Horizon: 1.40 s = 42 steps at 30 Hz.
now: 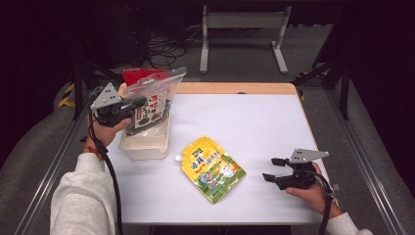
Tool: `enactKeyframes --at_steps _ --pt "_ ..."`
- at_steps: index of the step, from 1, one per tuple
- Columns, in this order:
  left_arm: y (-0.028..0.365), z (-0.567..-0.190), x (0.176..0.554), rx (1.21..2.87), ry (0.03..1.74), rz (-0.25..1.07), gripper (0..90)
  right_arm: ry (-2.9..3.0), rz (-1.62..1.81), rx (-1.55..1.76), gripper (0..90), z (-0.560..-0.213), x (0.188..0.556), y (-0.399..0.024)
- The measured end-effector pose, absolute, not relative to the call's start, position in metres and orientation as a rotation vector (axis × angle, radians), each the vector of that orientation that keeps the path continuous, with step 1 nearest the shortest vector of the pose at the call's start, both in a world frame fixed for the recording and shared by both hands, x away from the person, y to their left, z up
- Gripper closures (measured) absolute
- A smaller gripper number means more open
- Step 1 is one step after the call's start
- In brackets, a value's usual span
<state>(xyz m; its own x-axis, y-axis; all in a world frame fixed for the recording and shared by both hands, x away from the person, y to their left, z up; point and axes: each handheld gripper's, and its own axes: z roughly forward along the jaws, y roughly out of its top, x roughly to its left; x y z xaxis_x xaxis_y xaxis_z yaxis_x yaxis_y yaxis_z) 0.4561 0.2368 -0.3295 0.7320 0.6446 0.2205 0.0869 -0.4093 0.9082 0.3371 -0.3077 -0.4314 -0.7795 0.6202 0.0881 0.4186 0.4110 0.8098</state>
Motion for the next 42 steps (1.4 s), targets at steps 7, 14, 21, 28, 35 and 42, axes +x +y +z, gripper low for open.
enactKeyframes --at_steps 7,14,21,28,35,42 --pt "0.245 -0.347 0.453 1.925 0.644 0.704 63.8 2.454 1.288 0.916 29.2 -0.433 0.338 -0.308" --pt "0.267 -0.378 0.433 1.927 0.741 0.697 63.9 2.468 1.292 0.908 29.0 -0.434 0.338 -0.305" --pt "0.266 -0.388 0.424 1.882 0.772 0.723 71.9 2.505 1.264 0.891 29.2 -0.437 0.338 -0.298" --pt "0.276 -0.399 0.423 1.851 0.764 0.680 72.5 2.519 1.254 0.887 28.9 -0.439 0.339 -0.297" --pt "0.279 -0.406 0.421 1.830 0.768 0.664 72.6 2.515 1.258 0.885 28.7 -0.437 0.339 -0.297" --pt "0.280 -0.410 0.418 1.814 0.788 0.655 72.3 2.506 1.239 0.894 28.6 -0.437 0.339 -0.296"
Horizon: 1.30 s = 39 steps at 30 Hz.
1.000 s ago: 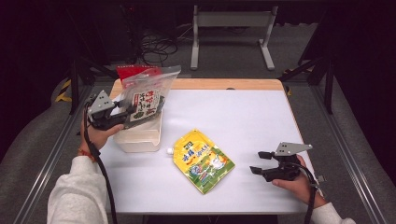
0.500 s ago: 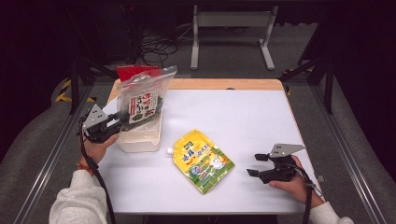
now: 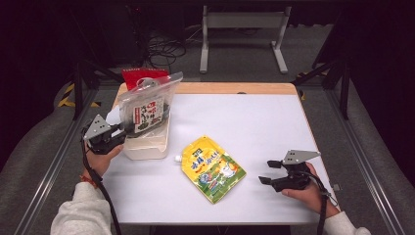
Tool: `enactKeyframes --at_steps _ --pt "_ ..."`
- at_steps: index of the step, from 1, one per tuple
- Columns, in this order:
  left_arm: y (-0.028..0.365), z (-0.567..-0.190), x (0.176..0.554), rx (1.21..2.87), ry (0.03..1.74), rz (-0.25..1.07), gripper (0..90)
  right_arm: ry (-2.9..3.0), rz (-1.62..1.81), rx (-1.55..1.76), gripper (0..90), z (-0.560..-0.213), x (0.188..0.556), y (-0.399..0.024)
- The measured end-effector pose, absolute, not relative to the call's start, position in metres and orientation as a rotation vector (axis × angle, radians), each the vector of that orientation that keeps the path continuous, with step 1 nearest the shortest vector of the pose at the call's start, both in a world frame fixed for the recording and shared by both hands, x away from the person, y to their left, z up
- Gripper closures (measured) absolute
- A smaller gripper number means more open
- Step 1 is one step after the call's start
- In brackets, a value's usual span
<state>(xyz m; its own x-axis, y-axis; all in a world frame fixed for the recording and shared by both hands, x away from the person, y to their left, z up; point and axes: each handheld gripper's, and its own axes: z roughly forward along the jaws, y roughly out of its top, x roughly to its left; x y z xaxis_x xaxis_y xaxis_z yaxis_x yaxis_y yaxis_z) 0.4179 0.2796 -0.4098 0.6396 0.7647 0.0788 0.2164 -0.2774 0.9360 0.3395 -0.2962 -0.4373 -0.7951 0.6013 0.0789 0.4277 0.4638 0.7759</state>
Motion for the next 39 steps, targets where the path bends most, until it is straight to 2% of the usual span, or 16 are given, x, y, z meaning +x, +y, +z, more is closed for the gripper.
enactKeyframes --at_steps 9,16,22,23,24,25,27,31,33,35,39 --pt "0.278 -0.409 0.415 1.758 0.841 0.627 66.8 2.478 1.217 0.908 28.6 -0.436 0.340 -0.298" --pt "0.276 -0.399 0.403 1.738 0.879 0.685 60.2 2.475 1.208 0.900 28.6 -0.436 0.339 -0.296" --pt "0.281 -0.388 0.385 1.696 0.904 0.762 51.6 2.459 1.183 0.907 28.7 -0.437 0.339 -0.293" --pt "0.281 -0.388 0.385 1.696 0.904 0.762 46.5 2.459 1.183 0.907 28.7 -0.437 0.339 -0.293" --pt "0.282 -0.385 0.380 1.682 0.923 0.785 46.5 2.453 1.178 0.909 30.4 -0.437 0.339 -0.293" --pt "0.283 -0.383 0.374 1.665 0.922 0.783 46.3 2.458 1.182 0.905 36.5 -0.437 0.339 -0.293" --pt "0.282 -0.378 0.360 1.658 0.919 0.832 44.3 2.454 1.185 0.891 43.1 -0.436 0.339 -0.293" --pt "0.279 -0.376 0.337 1.677 0.891 0.802 43.5 2.461 1.189 0.843 60.0 -0.435 0.338 -0.290" --pt "0.275 -0.379 0.326 1.678 0.884 0.766 42.9 2.460 1.191 0.831 65.1 -0.435 0.337 -0.288" --pt "0.273 -0.382 0.320 1.693 0.892 0.757 43.2 2.458 1.191 0.830 66.0 -0.434 0.337 -0.288" --pt "0.251 -0.401 0.300 1.787 0.871 0.582 45.0 2.457 1.223 0.836 70.0 -0.437 0.340 -0.283"
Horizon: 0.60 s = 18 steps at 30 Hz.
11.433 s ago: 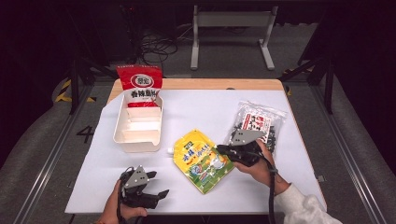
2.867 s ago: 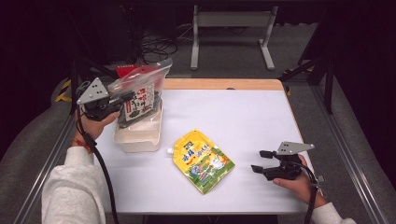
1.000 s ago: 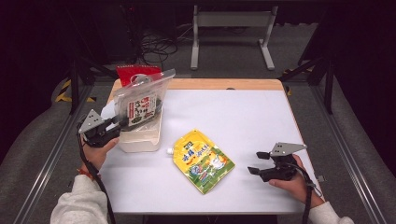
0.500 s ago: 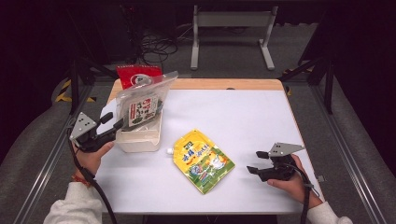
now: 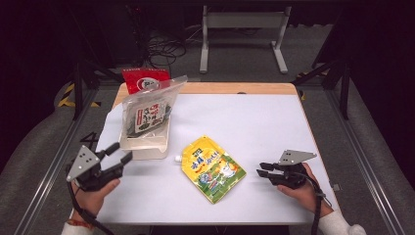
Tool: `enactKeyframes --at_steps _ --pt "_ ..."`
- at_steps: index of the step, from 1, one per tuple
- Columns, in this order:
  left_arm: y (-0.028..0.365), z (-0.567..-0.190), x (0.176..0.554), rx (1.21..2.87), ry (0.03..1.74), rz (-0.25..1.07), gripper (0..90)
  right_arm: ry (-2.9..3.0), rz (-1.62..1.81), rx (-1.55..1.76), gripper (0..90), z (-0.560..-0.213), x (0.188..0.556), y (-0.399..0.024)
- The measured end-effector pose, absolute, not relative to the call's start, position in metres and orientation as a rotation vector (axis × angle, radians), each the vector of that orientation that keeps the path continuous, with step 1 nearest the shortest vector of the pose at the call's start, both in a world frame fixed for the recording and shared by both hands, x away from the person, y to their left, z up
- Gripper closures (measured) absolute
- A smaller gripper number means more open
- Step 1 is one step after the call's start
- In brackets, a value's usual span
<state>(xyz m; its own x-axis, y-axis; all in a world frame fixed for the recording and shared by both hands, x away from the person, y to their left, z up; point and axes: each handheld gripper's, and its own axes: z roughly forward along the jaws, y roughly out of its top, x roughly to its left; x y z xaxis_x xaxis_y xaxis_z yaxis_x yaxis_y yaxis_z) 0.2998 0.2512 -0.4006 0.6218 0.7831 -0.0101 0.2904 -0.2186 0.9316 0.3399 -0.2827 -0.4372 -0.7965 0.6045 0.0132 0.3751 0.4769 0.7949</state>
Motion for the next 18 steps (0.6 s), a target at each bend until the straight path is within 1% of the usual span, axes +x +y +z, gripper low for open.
enactKeyframes --at_steps 1,2,4,6,8,10,14,16,18 --pt "0.244 -0.406 0.296 1.819 0.857 0.554 44.8 2.456 1.228 0.838 71.1 -0.438 0.341 -0.281" --pt "0.238 -0.411 0.293 1.846 0.833 0.496 45.0 2.459 1.235 0.834 72.7 -0.438 0.341 -0.279" --pt "0.222 -0.423 0.290 1.920 0.787 0.409 47.2 2.466 1.248 0.818 76.9 -0.437 0.342 -0.274" --pt "0.204 -0.435 0.290 2.013 0.743 0.304 53.7 2.478 1.257 0.794 79.2 -0.436 0.342 -0.269" --pt "0.187 -0.444 0.293 2.107 0.698 0.283 54.0 2.479 1.263 0.772 82.8 -0.436 0.343 -0.262" --pt "0.177 -0.450 0.297 2.122 0.705 0.231 53.7 2.477 1.265 0.763 85.2 -0.436 0.344 -0.254" --pt "0.164 -0.456 0.306 2.129 0.713 0.148 48.0 2.476 1.283 0.716 89.9 -0.436 0.345 -0.236" --pt "0.160 -0.459 0.310 2.138 0.740 0.135 39.4 2.467 1.280 0.683 90.0 -0.437 0.344 -0.227" --pt "0.158 -0.461 0.313 2.118 0.774 0.119 34.4 2.484 1.244 0.658 90.0 -0.440 0.343 -0.219"
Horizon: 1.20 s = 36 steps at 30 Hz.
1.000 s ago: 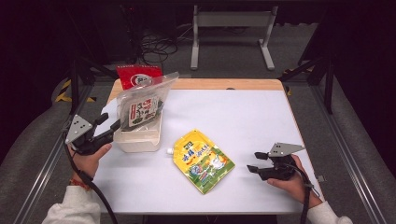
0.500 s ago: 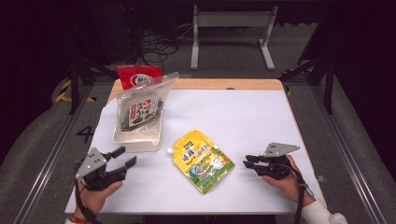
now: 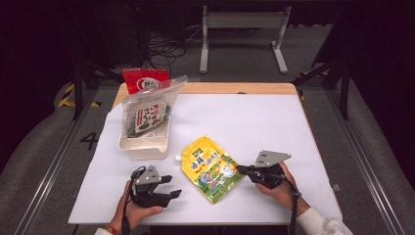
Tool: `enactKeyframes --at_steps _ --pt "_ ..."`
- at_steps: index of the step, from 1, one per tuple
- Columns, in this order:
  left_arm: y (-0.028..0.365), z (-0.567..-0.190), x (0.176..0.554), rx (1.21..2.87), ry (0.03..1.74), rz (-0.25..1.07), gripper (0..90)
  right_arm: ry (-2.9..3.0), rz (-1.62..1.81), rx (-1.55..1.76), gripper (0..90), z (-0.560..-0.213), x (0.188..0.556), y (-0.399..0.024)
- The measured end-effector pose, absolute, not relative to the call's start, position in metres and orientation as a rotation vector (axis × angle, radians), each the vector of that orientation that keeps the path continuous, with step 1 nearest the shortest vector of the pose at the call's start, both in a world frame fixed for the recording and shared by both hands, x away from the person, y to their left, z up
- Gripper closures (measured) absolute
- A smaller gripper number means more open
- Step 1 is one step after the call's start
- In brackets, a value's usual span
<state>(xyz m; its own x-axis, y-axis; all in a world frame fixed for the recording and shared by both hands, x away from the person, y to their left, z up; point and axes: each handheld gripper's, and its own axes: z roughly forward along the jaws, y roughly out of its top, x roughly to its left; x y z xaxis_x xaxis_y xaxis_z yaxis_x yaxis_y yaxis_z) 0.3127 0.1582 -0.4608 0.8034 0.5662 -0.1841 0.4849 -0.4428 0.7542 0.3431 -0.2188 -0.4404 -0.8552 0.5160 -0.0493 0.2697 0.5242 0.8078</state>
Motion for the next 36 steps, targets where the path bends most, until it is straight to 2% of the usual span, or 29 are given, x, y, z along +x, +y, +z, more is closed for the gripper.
enactKeyframes --at_steps 6,13,22,33,36 --pt "0.153 -0.462 0.324 2.076 0.835 0.095 22.8 2.525 1.196 0.675 90.0 -0.450 0.344 -0.212" --pt "0.137 -0.467 0.337 2.068 0.846 0.026 17.3 2.564 1.166 0.656 90.0 -0.454 0.341 -0.213" --pt "0.115 -0.469 0.351 2.079 0.833 -0.008 17.0 2.569 1.171 0.637 90.0 -0.457 0.341 -0.215" --pt "0.104 -0.469 0.367 2.031 0.856 -0.089 21.7 2.573 1.167 0.625 90.0 -0.458 0.341 -0.216" --pt "0.100 -0.469 0.371 2.045 0.830 -0.098 25.9 2.571 1.154 0.615 90.0 -0.458 0.340 -0.215"
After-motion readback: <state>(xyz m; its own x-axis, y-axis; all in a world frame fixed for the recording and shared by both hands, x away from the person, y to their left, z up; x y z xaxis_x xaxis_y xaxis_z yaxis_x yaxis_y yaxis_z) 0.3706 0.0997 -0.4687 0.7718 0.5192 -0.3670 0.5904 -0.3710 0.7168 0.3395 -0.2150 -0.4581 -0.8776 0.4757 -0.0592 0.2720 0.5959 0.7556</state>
